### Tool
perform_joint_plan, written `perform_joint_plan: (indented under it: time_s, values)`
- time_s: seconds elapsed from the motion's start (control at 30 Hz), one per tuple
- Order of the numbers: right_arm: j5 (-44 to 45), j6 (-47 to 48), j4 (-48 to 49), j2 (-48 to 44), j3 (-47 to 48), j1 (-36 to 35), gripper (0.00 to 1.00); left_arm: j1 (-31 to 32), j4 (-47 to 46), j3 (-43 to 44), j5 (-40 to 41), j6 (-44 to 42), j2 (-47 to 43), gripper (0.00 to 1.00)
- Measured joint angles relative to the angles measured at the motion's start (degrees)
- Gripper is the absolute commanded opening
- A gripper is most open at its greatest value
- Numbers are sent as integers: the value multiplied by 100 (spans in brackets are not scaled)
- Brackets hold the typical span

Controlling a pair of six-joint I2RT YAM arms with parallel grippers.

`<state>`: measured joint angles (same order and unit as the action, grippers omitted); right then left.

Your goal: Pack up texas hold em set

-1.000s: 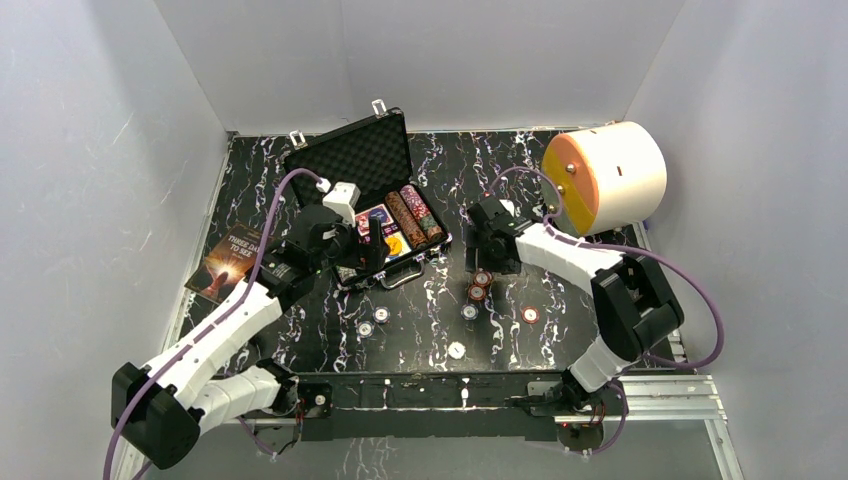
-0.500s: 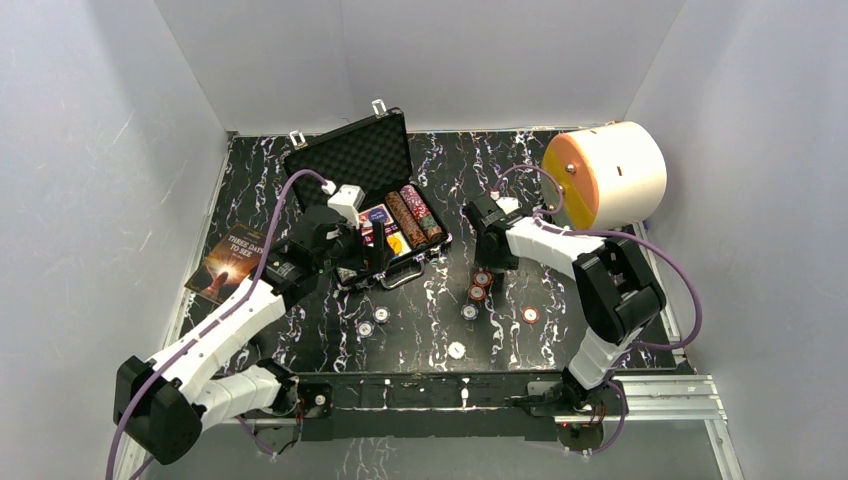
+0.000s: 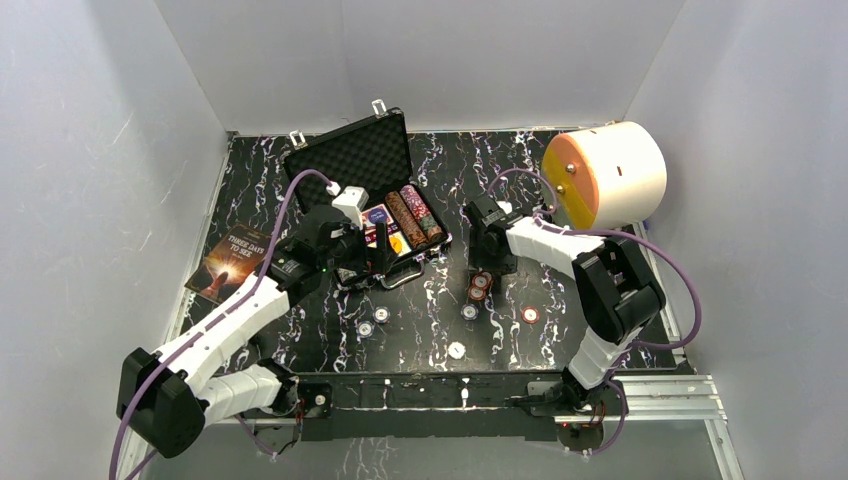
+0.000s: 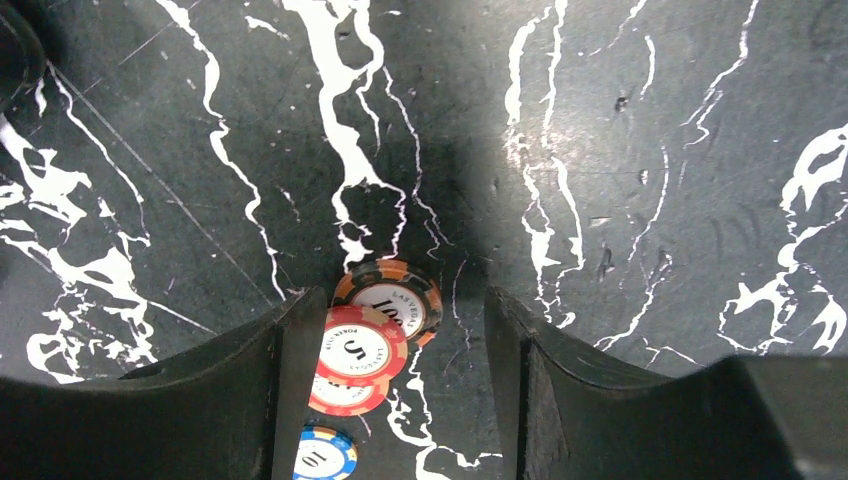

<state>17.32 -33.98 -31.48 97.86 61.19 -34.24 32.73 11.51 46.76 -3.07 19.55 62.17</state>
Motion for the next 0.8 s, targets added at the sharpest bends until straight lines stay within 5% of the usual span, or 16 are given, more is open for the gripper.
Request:
perform_joint_plan:
  time_s: [0.4,0.67,0.8]
  values:
    - [-538,120,13,-11,-157,-2,71,0,2,0,0,2,31,98]
    - [-437,-24,114,-22,-177,-2,48,0,2,0,2,2,33,98]
    - [-332,-122,260,-44,-225,0,45,0,4,0,0,0,33,98]
